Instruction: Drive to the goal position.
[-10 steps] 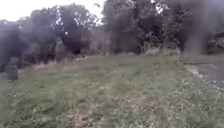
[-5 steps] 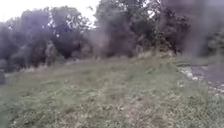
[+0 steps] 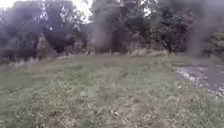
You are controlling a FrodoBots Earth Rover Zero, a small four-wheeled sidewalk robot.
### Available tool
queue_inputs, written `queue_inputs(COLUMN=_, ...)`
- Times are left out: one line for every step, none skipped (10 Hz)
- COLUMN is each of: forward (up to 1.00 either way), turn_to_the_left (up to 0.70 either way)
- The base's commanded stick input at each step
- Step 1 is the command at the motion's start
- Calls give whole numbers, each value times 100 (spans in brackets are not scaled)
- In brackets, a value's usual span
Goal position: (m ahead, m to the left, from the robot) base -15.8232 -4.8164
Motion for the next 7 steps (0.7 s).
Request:
queue_inputs(forward=45, turn_to_the_left=-27)
queue_inputs(forward=45, turn_to_the_left=-27)
queue_inputs(forward=45, turn_to_the_left=-27)
queue_inputs(forward=45, turn_to_the_left=-27)
queue_inputs(forward=45, turn_to_the_left=-27)
queue_inputs(forward=45, turn_to_the_left=-27)
queue_inputs(forward=45, turn_to_the_left=-27)
